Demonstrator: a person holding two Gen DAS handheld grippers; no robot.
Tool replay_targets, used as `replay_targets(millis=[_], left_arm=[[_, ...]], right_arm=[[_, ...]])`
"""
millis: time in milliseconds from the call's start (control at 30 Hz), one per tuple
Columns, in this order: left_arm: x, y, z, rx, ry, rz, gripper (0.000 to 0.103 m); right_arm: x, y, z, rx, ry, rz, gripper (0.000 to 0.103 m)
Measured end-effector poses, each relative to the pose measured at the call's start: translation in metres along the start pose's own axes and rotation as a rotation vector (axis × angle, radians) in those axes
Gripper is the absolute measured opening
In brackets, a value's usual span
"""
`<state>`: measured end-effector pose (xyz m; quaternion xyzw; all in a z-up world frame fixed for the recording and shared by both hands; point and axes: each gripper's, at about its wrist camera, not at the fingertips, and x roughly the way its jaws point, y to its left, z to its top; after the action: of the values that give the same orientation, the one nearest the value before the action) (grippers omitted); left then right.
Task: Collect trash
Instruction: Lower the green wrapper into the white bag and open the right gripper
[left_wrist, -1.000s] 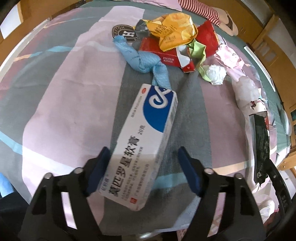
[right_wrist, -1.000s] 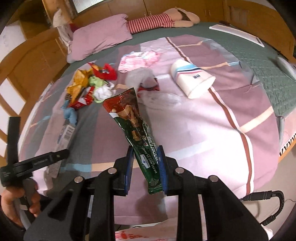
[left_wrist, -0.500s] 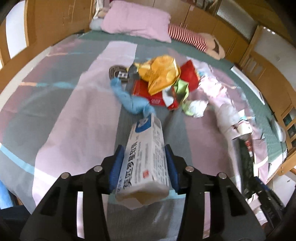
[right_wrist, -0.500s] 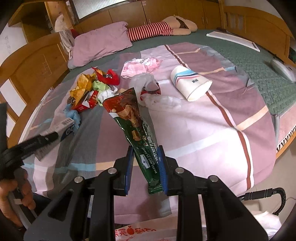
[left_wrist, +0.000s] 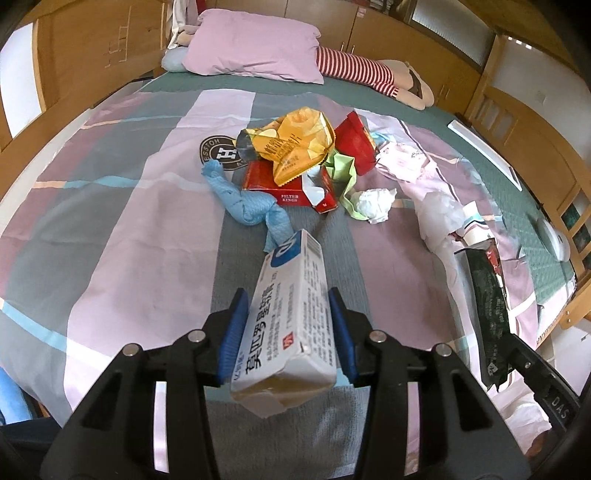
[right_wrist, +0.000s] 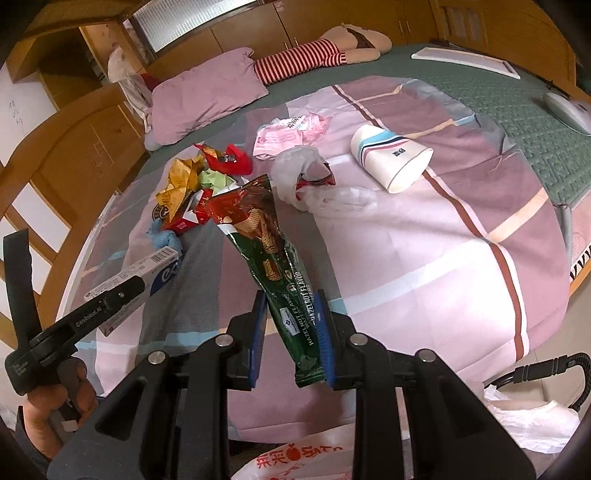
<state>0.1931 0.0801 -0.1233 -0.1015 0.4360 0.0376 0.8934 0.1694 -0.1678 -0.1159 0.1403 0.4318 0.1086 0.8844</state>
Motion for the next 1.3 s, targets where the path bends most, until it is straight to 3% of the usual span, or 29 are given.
replay_targets(millis=[300, 467, 700, 833, 933, 1067, 1167, 1200, 1300], left_arm=[[-0.002, -0.002, -0.001, 0.012, -0.007, 0.005, 0.044], [-0.006, -0.002, -0.001, 0.011, -0.024, -0.015, 0.044], [-0.028, -0.013, -0.001, 0.035, -0.119, -0.145, 0.044], [-0.042, -0.021, -0.017, 0.033, -0.133, -0.21, 0.044], [-0.053, -0.028, -0.031, 0.036, -0.133, -0.288, 0.044], [-0.061, -0.04, -0.044, 0.068, -0.136, -0.346, 0.044], [-0.064, -0.044, -0.051, 0.068, -0.126, -0.378, 0.044], [-0.064, -0.046, -0.054, 0.067, -0.12, -0.384, 0.044], [-0.066, -0.046, -0.061, 0.062, -0.109, -0.392, 0.044]], right_arm=[[-0.003, 0.005, -0.002, -0.006, -0.01, 0.019, 0.027], [-0.021, 0.008, 0.003, -0.004, -0.058, 0.052, 0.027], [-0.089, 0.015, 0.014, -0.09, -0.163, 0.106, 0.027], [-0.125, 0.0, 0.0, -0.161, -0.192, 0.114, 0.027], [-0.137, -0.016, -0.02, -0.221, -0.141, 0.086, 0.027], [-0.137, -0.035, -0.049, -0.281, -0.035, 0.022, 0.027], [-0.131, -0.042, -0.064, -0.292, 0.041, 0.022, 0.027], [-0.129, -0.043, -0.069, -0.303, 0.067, 0.019, 0.028], [-0.132, -0.041, -0.078, -0.316, 0.057, 0.005, 0.058]])
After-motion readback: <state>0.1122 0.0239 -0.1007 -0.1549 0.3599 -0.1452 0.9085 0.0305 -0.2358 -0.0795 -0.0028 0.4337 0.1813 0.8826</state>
